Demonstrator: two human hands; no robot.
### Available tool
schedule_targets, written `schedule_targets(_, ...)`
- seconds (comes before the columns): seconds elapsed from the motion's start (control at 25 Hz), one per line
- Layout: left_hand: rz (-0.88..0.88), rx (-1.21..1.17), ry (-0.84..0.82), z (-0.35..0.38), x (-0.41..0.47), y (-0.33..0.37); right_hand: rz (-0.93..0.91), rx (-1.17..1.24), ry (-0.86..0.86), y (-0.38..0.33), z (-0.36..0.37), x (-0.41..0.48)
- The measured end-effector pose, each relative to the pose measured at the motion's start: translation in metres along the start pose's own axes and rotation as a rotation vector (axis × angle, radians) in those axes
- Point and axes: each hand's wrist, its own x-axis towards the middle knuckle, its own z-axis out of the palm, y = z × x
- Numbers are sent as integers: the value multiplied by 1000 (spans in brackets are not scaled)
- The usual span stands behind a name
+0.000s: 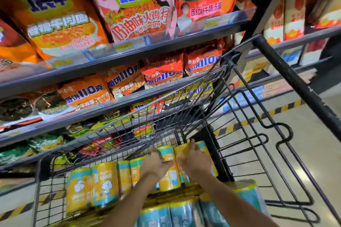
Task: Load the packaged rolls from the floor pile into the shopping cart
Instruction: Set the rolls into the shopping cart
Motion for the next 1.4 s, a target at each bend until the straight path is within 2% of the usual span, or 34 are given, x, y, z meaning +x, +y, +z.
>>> schedule_targets(0.12, 121, 91, 62, -27, 1, 3, -37, -57, 42, -7, -20, 1)
schedule_targets(0.28, 257, 418, 167, -64, -9, 14, -135, -170, 139, -18, -49, -9)
schedule_targets(0.4, 288, 471, 307, -96, -29, 13, -280, -207, 218, -40, -73, -22)
schedule_targets(0.52, 245, 446, 430, -132, -66, -8, -492, -279, 290, -79, -100, -46)
schedule_targets(0.8, -66, 287, 703, -201, -213, -87, -1045, -323, 466, -166, -146, -148)
schedule_targets(0.92, -260, 266, 775, -199, -290, -135, -1286, -332, 429, -203, -143, -214)
schedule_targets(1.04, -437, 203, 798, -173, -369, -186, -1483, -347, 352, -228, -107, -283)
schedule_targets(1.28, -800, 126, 871, -65, -533, -298, -1908, -447, 160, -265, 17, -446)
schedule_targets(1.4, -1010, 77, 888, -11, -600, -344, -2044, -484, 51, -274, 78, -521)
